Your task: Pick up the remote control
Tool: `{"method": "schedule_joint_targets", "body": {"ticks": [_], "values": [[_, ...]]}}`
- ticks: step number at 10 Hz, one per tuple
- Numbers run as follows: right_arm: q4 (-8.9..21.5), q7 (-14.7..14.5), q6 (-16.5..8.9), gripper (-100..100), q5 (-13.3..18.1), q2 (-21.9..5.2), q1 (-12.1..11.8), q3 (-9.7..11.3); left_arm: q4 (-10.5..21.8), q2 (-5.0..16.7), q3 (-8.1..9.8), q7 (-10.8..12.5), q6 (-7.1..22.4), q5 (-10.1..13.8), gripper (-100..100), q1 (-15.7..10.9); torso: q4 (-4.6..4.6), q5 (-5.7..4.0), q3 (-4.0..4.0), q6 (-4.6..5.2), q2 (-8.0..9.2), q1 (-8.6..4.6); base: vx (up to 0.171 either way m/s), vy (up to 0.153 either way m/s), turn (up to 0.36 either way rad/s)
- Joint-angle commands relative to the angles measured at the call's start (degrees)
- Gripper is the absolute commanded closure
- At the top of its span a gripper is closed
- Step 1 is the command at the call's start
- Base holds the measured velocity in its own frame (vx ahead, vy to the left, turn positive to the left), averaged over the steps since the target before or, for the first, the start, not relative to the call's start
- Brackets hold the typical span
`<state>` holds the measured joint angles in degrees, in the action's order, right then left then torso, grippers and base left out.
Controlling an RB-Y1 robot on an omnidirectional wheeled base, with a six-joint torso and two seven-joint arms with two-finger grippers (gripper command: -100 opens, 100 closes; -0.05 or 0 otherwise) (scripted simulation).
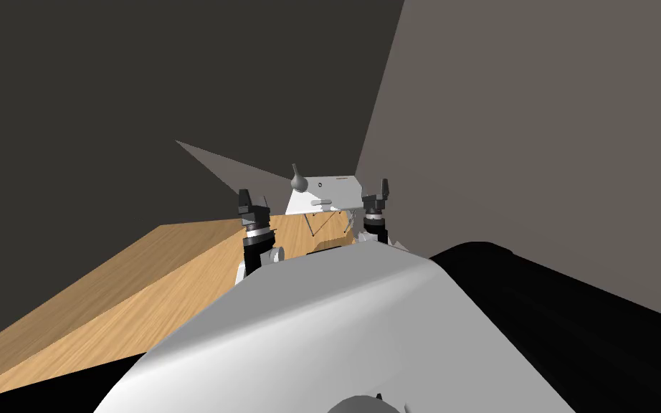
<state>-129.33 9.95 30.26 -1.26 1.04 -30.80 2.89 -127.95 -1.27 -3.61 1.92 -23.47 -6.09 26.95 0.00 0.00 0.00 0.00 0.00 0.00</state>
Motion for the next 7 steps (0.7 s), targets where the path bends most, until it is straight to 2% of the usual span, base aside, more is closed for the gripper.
{"method": "schedule_joint_targets", "body": {"ticks": [1,4,7], "values": [[0.0,-0.7,0.1,-100,-0.2,-2.1,-0.9,-0.2,0.0,0.0,0.0,0.0,0.0,0.0,0,0.0,0.0,0.0,0.0,0.0,0.0,0.0,-0.001,0.027,0.082],[0.1,-3.5,0.2,-100,-0.7,-6.8,-4.3,-1.2,0.0,0.0,-0.01,0.0,0.0,0.0,0,0.0,0.01,0.05,0.02,-0.01,0.04,0.23,0.001,0.073,0.119],[0.4,-7.8,0.5,-100,-1.5,-11.2,-9.5,-2.8,0.0,0.0,-0.01,0.0,0.0,0.0,0,0.0,-0.01,0.1,-0.02,-0.01,-0.03,0.43,0.017,0.119,0.197]]}}
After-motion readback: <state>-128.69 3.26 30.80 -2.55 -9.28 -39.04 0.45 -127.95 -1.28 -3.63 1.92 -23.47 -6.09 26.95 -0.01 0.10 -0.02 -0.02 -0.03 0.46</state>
